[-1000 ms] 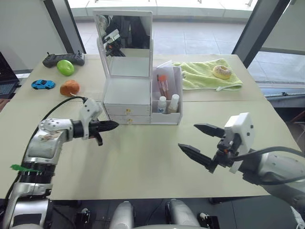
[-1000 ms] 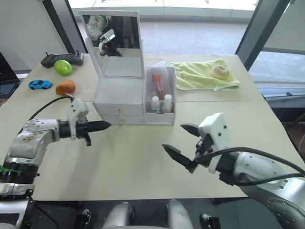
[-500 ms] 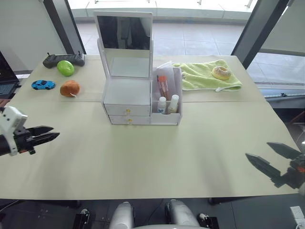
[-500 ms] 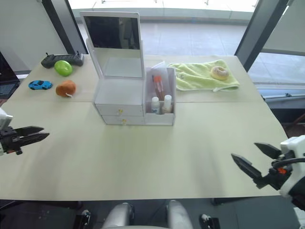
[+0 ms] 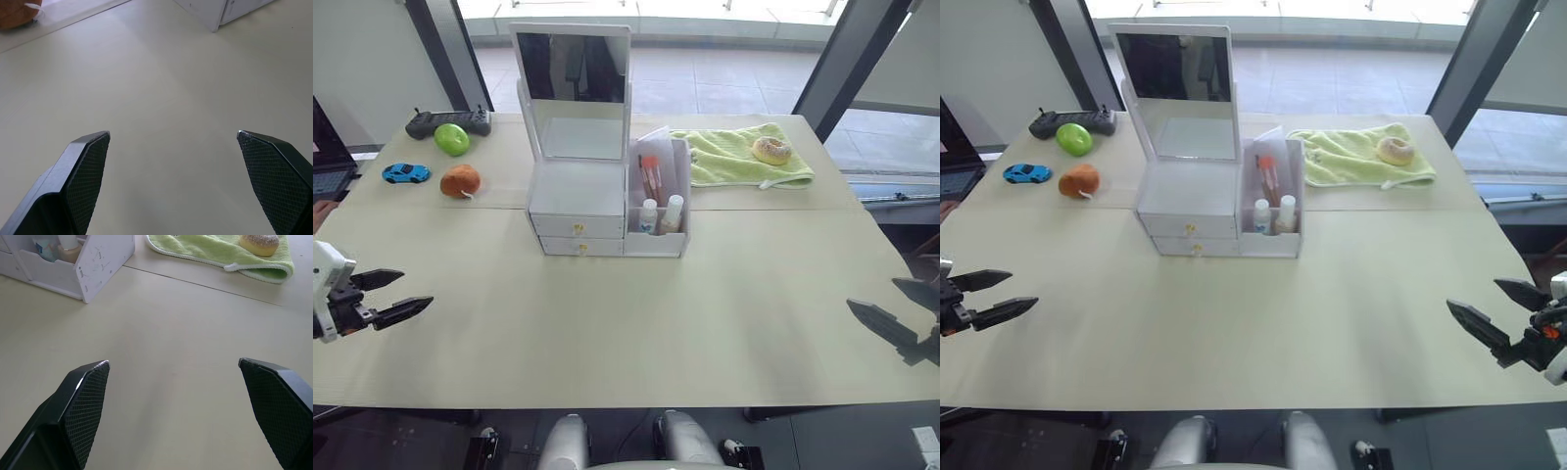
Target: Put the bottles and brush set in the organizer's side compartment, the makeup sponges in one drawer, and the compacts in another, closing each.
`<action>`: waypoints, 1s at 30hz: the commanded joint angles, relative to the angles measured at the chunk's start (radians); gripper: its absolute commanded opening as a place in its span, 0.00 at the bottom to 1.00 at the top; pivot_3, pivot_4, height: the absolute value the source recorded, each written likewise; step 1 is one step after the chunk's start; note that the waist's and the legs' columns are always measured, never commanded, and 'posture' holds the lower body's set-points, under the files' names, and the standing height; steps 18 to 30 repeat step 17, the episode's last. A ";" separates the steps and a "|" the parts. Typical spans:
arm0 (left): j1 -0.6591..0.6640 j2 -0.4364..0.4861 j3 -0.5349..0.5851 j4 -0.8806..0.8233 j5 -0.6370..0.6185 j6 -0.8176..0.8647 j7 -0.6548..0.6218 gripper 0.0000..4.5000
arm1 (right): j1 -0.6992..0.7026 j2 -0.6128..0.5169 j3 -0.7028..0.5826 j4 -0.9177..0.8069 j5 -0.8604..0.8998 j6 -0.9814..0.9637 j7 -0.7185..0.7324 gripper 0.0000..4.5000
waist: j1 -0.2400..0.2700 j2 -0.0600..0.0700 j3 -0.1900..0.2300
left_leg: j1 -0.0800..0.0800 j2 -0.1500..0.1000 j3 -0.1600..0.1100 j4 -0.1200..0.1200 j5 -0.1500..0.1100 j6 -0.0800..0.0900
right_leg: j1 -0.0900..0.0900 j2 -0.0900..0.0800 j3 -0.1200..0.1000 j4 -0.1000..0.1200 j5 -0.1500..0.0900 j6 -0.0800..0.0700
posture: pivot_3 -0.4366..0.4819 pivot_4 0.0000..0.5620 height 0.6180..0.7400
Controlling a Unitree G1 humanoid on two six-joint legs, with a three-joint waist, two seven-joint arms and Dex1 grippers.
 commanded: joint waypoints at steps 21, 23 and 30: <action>-0.012 -0.006 0.014 -0.172 -0.030 0.098 0.111 1.00 | -0.044 0.003 0.006 -0.015 -0.003 0.027 0.015 1.00 | -0.002 0.003 -0.001 | 0.000 0.000 0.000 0.000 0.000 0.000 | 0.000 0.001 0.000 0.000 0.000 0.000 | 0.48 0.27 1.00; -0.012 -0.006 0.014 -0.172 -0.030 0.098 0.111 1.00 | -0.044 0.003 0.006 -0.015 -0.003 0.027 0.015 1.00 | -0.002 0.003 -0.001 | 0.000 0.000 0.000 0.000 0.000 0.000 | 0.000 0.001 0.000 0.000 0.000 0.000 | 0.48 0.27 1.00; -0.012 -0.006 0.014 -0.172 -0.030 0.098 0.111 1.00 | -0.044 0.003 0.006 -0.015 -0.003 0.027 0.015 1.00 | -0.002 0.003 -0.001 | 0.000 0.000 0.000 0.000 0.000 0.000 | 0.000 0.001 0.000 0.000 0.000 0.000 | 0.48 0.27 1.00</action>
